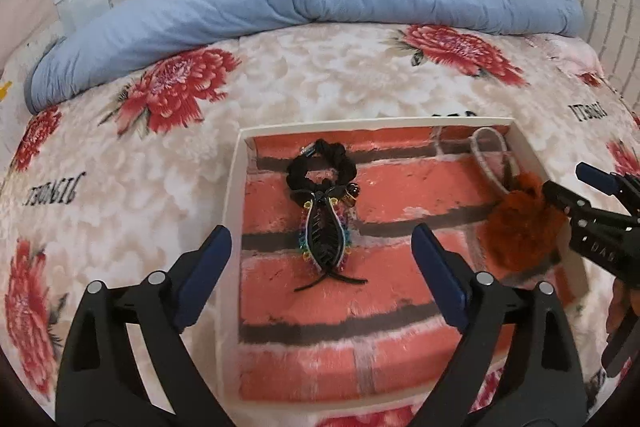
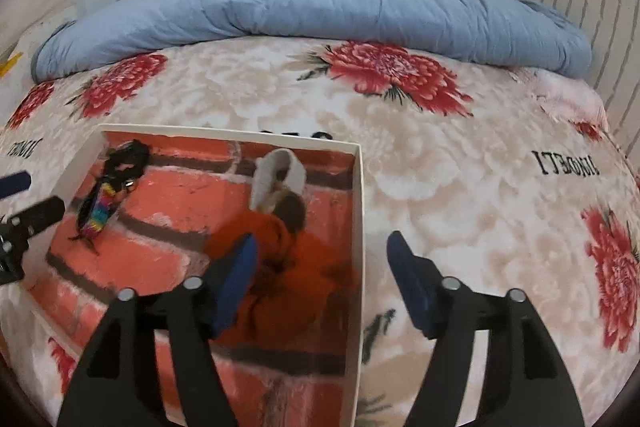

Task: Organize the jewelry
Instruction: 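Open both tools to release the clip and scrunchie into the tray, then move the left tool to the black claw clip while the right tool reaches the black cord bracelet, then grasp the black claw clip with the left tool while the right tool grasps the black cord bracelet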

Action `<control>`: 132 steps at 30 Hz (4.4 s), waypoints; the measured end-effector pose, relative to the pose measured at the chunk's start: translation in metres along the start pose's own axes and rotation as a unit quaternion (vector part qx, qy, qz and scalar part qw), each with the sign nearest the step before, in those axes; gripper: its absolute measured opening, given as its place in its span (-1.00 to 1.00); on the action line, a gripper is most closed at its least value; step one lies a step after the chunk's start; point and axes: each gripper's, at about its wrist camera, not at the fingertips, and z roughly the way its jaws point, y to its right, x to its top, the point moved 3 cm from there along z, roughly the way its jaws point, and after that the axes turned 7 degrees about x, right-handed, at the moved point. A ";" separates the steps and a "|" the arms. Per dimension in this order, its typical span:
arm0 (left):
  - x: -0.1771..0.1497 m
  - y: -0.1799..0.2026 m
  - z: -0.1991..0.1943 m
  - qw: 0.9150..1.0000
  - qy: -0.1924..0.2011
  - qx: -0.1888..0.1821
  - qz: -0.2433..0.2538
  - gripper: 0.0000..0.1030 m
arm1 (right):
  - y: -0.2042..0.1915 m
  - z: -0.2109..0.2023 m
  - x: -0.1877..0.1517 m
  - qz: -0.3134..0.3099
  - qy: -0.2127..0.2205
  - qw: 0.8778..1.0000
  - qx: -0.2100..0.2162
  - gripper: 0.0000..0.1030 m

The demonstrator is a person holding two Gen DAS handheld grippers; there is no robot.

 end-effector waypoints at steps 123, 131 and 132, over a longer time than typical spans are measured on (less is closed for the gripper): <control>-0.265 -0.138 -0.101 0.998 0.004 0.016 -0.060 -0.08 | -0.071 -0.095 -0.187 -0.012 -0.003 1.000 0.009 -0.76; -0.226 -0.135 -0.119 0.997 0.033 0.017 -0.064 -0.08 | -0.066 -0.109 -0.169 0.000 0.023 1.000 0.015 -0.77; -0.221 -0.133 -0.121 0.997 0.036 0.015 -0.064 -0.08 | -0.065 -0.110 -0.165 0.002 0.026 1.000 0.016 -0.77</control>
